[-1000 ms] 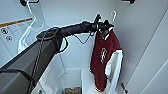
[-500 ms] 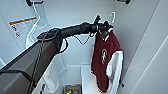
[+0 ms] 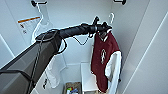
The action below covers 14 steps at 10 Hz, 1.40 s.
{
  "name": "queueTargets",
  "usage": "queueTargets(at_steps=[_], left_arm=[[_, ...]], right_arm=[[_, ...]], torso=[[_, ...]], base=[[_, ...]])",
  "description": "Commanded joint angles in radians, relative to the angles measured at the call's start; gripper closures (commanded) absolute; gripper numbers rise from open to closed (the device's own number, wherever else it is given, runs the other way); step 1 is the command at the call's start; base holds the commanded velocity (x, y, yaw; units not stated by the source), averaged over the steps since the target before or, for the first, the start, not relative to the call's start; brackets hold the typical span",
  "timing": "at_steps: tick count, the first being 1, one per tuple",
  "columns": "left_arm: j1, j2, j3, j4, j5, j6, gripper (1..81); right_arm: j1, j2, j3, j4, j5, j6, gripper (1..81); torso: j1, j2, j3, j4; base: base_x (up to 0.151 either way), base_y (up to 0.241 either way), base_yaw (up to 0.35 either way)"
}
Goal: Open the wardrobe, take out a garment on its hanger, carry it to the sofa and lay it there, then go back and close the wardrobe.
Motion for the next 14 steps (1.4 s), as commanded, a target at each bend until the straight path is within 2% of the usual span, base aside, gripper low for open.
queueTargets(at_steps=[1, 6, 9, 11, 13, 14], left_arm=[[-0.216, -0.029, 0.019, -0.042, 0.029, 0.000, 81.1], [-0.210, -0.052, 0.050, -0.042, 0.030, 0.000, 81.1], [-0.188, -0.072, 0.080, -0.042, 0.027, 0.001, 81.1], [-0.147, -0.095, 0.097, -0.042, -0.014, 0.026, 81.1], [-0.138, -0.106, 0.099, -0.087, -0.040, 0.026, 81.1], [-0.133, -0.107, 0.096, -0.156, -0.039, 0.024, 81.1]], right_arm=[[0.023, 0.007, 0.011, -0.008, -0.050, -0.004, 1.0], [0.023, 0.005, 0.011, -0.008, -0.048, -0.005, 1.0], [0.027, 0.010, 0.011, -0.008, -0.048, -0.005, 1.0], [0.029, 0.013, 0.013, -0.012, -0.050, -0.005, 1.0], [0.031, 0.013, 0.013, -0.012, -0.050, -0.007, 1.0], [0.029, 0.015, 0.013, -0.012, -0.050, -0.007, 1.0]], torso=[[0.000, 0.000, 0.000, 0.000], [0.000, 0.000, 0.000, 0.000], [-0.001, 0.000, 0.000, 0.000], [-0.001, 0.000, 0.000, 0.000], [-0.001, 0.000, 0.000, 0.000], [-0.001, 0.000, 0.000, 0.000]], base=[[-0.113, 0.000, 0.000], [-0.108, 0.000, 0.000], [0.000, 0.000, 0.000], [0.000, 0.000, 0.000], [0.000, 0.000, 0.000], [0.000, 0.000, 0.000]])
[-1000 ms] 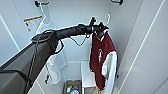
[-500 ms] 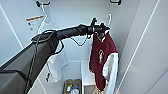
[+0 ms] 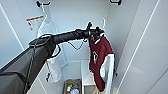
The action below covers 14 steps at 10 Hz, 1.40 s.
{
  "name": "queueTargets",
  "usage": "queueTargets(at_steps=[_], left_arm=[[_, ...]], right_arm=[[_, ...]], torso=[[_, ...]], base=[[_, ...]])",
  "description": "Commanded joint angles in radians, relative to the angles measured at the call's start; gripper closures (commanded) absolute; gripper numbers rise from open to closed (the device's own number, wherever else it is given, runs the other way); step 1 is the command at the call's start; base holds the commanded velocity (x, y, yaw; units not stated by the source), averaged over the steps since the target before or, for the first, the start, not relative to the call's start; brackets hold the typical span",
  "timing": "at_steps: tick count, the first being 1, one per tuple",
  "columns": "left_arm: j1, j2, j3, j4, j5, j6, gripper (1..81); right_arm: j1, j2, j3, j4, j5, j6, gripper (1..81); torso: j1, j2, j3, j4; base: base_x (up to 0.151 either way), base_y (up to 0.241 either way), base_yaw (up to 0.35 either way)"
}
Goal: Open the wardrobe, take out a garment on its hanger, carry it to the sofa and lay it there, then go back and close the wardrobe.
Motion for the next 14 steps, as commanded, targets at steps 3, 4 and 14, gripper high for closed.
queueTargets(at_steps=[3, 4, 14], left_arm=[[-0.205, -0.020, 0.007, -0.269, 0.058, -0.004, 81.1], [-0.206, -0.029, 0.022, -0.295, 0.087, -0.002, 81.1], [-0.165, -0.216, 0.613, -0.300, -0.214, 0.194, 81.1]], right_arm=[[0.025, 0.014, 0.013, -0.012, -0.050, -0.004, 1.0], [0.025, 0.014, 0.013, -0.012, -0.050, -0.004, 1.0], [0.028, 0.018, 0.013, -0.012, -0.051, -0.006, 1.0]], torso=[[0.000, 0.000, 0.000, 0.000], [0.000, 0.000, 0.000, 0.000], [0.000, 0.000, 0.000, 0.000]], base=[[0.000, 0.000, 0.000], [0.000, 0.000, 0.000], [0.000, 0.000, 0.000]])
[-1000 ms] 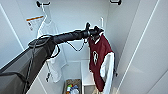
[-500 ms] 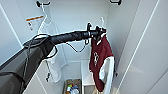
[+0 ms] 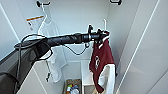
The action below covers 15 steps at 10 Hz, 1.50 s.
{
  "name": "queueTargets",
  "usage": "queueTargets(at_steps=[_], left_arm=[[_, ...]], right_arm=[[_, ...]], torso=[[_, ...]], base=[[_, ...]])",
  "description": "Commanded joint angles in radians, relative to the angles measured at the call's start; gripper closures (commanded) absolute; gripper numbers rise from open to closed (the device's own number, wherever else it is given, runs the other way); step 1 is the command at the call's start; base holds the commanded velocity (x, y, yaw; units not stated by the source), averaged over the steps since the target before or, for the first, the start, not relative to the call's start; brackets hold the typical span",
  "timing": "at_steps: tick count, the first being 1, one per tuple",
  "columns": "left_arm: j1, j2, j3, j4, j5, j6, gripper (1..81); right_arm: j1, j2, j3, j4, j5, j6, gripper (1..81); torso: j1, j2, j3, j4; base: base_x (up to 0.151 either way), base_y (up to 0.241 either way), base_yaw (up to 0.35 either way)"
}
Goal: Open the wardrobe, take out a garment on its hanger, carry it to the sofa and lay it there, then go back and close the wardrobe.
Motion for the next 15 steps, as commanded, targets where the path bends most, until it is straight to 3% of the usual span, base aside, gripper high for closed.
queueTargets(at_steps=[1, 3, 6, 7, 11, 15], left_arm=[[-0.178, -0.054, 0.195, -0.052, -0.130, 0.067, 81.1], [-0.145, -0.061, 0.234, -0.043, -0.148, 0.067, 81.1], [-0.135, -0.082, 0.383, 0.035, -0.322, 0.068, 81.1], [-0.135, -0.090, 0.409, 0.044, -0.342, 0.068, 81.1], [-0.135, -0.097, 0.429, 0.049, -0.345, 0.068, 81.1], [-0.137, -0.091, 0.429, 0.061, -0.345, 0.068, 81.1]], right_arm=[[0.030, 0.016, 0.013, -0.012, -0.050, -0.005, 1.0], [0.028, 0.016, 0.013, -0.012, -0.050, -0.005, 1.0], [0.028, 0.016, 0.013, -0.012, -0.050, -0.005, 1.0], [0.030, 0.016, 0.013, -0.012, -0.050, -0.005, 1.0], [0.026, 0.015, 0.013, -0.012, -0.050, -0.005, 1.0], [0.023, 0.011, 0.013, -0.007, -0.049, -0.005, 1.0]], torso=[[0.000, 0.000, 0.000, 0.000], [0.000, 0.000, 0.000, 0.000], [0.000, 0.000, 0.000, 0.000], [0.000, 0.000, 0.000, 0.000], [0.000, 0.000, 0.000, 0.000], [-0.001, 0.000, 0.000, 0.000]], base=[[0.000, 0.000, 0.000], [0.000, 0.000, 0.000], [0.000, 0.000, 0.000], [0.000, 0.000, 0.000], [0.000, 0.000, 0.000], [-0.079, 0.000, 0.000]])
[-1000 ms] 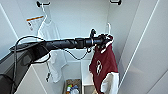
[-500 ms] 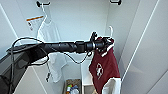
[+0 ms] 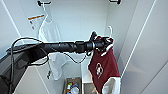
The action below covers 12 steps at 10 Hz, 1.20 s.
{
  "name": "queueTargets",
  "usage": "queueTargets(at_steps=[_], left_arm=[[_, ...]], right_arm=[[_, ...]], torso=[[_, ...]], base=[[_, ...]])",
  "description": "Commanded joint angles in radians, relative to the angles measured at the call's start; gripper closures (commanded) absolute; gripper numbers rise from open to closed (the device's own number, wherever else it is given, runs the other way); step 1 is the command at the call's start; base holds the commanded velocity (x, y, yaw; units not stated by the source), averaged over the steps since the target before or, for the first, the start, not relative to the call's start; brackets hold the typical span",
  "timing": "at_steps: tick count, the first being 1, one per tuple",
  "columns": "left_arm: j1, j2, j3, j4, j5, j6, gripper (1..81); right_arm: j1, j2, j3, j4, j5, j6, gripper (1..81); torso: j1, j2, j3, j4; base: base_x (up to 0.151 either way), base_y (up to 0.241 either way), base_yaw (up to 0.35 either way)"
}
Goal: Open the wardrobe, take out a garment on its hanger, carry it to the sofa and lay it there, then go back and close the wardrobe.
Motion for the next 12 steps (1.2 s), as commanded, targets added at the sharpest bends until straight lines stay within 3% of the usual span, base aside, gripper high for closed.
queueTargets(at_steps=[1, 12], left_arm=[[-0.188, 0.006, 0.009, 0.030, 0.079, -0.010, 81.1], [-0.192, -0.002, 0.071, 0.045, 0.024, -0.010, 81.1]], right_arm=[[0.025, 0.011, 0.013, -0.007, -0.049, -0.005, 1.0], [0.025, 0.011, 0.013, -0.012, -0.049, -0.005, 1.0]], torso=[[0.000, 0.000, 0.000, 0.000], [-0.001, 0.000, 0.000, 0.000]], base=[[-0.088, 0.000, 0.000], [-0.095, 0.000, 0.000]])
